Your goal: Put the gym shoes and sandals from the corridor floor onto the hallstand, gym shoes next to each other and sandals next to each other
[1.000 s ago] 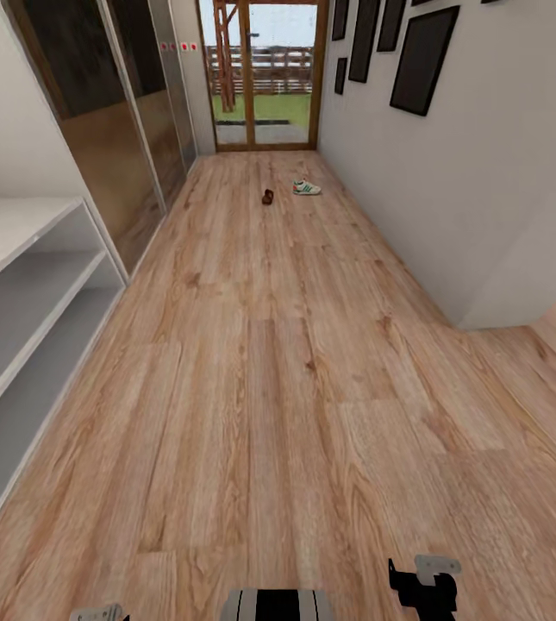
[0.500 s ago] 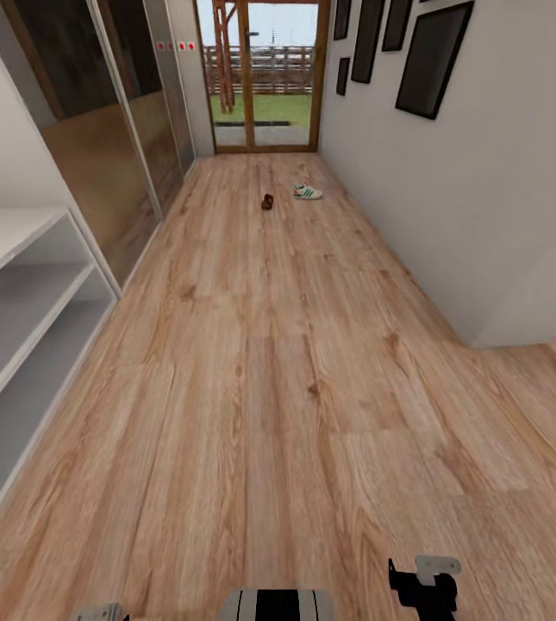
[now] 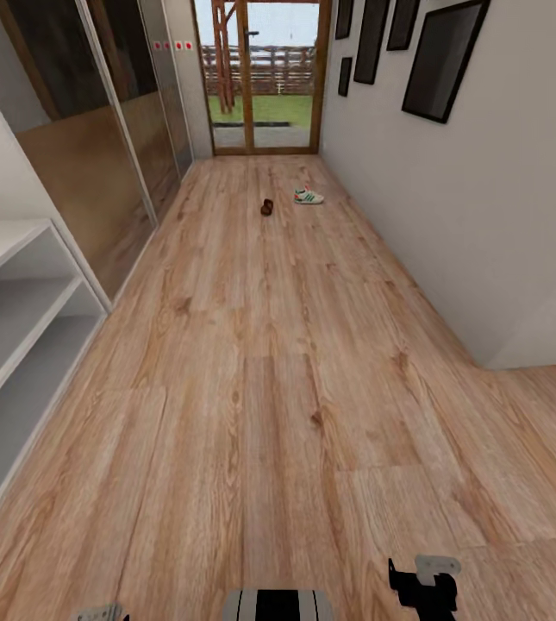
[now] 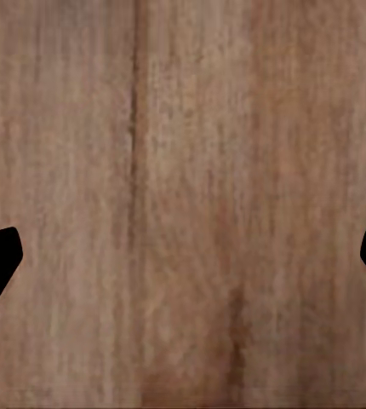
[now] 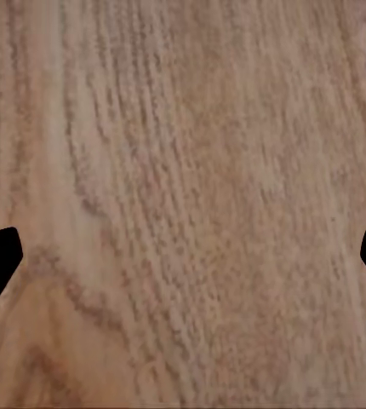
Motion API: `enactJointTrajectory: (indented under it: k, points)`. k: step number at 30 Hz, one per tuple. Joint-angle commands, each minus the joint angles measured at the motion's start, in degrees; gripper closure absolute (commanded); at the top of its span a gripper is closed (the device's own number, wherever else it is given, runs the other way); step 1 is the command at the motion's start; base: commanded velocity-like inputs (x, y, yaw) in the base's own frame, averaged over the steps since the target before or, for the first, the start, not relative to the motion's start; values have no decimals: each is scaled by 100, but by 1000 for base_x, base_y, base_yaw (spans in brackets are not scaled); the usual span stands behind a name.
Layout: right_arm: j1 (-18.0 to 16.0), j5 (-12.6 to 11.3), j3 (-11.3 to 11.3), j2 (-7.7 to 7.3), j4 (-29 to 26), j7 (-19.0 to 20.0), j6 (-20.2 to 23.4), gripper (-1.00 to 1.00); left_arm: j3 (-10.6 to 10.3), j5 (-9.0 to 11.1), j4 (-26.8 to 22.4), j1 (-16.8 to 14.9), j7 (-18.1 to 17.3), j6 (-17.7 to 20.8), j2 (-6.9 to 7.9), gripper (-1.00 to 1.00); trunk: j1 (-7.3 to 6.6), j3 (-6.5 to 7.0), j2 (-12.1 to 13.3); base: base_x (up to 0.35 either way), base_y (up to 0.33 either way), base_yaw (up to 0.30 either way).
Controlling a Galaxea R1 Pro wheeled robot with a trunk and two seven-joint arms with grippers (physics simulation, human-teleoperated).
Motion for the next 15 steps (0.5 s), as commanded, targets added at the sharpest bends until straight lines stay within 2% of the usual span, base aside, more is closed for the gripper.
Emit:
enactJointTrajectory:
  k: [1, 15]
  points:
    - [-4, 61, -34, 0, 7, -28, -15, -100, 50, -45, 4, -3, -26, -18, 0, -100, 3, -4, -1, 338, 0, 0]
    - [-4, 61, -34, 0, 7, -28, -15, -100, 50, -45, 4, -3, -26, -18, 0, -100, 3, -4, -1, 338, 0, 0]
